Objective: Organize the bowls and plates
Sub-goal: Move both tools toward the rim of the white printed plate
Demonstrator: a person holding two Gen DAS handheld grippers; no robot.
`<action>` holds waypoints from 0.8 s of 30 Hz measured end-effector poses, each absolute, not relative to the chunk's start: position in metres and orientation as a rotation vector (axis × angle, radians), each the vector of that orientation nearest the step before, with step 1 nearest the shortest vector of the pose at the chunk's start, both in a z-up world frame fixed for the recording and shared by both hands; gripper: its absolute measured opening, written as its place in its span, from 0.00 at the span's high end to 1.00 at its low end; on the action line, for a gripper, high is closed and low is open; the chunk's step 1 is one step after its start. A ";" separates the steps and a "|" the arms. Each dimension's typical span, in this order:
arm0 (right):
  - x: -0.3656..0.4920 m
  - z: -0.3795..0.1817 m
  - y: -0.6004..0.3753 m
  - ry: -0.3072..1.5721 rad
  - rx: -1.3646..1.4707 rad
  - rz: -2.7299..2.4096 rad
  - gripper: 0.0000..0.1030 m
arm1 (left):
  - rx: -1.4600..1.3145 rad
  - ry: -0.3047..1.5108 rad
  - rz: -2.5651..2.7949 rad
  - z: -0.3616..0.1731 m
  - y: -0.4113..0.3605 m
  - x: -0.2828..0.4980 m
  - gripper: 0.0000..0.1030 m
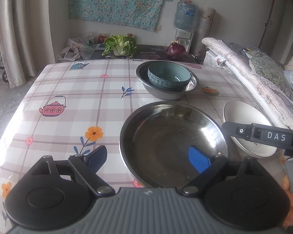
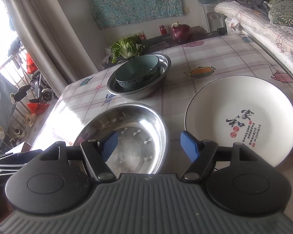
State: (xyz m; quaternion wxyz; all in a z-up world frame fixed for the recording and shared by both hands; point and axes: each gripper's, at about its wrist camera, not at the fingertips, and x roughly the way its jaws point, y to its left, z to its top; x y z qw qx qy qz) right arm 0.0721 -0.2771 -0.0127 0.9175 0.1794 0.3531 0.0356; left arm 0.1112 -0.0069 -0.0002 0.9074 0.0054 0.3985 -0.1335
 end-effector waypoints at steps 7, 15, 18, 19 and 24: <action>0.056 -0.013 -0.291 0.700 0.408 0.065 0.28 | 0.033 0.854 -0.329 0.000 -0.026 0.102 0.07; 0.031 -0.016 -0.332 0.660 0.471 0.017 0.28 | 0.068 0.837 -0.445 0.004 -0.075 0.085 0.04; 0.017 -0.018 -0.358 0.646 0.501 -0.024 0.28 | 0.105 0.833 -0.479 0.000 -0.104 0.078 0.04; 0.011 -0.019 -0.367 0.642 0.508 -0.040 0.28 | 0.114 0.832 -0.492 -0.001 -0.114 0.075 0.04; -0.015 -0.022 -0.412 0.623 0.508 -0.119 0.28 | 0.099 0.815 -0.518 -0.015 -0.156 0.065 0.04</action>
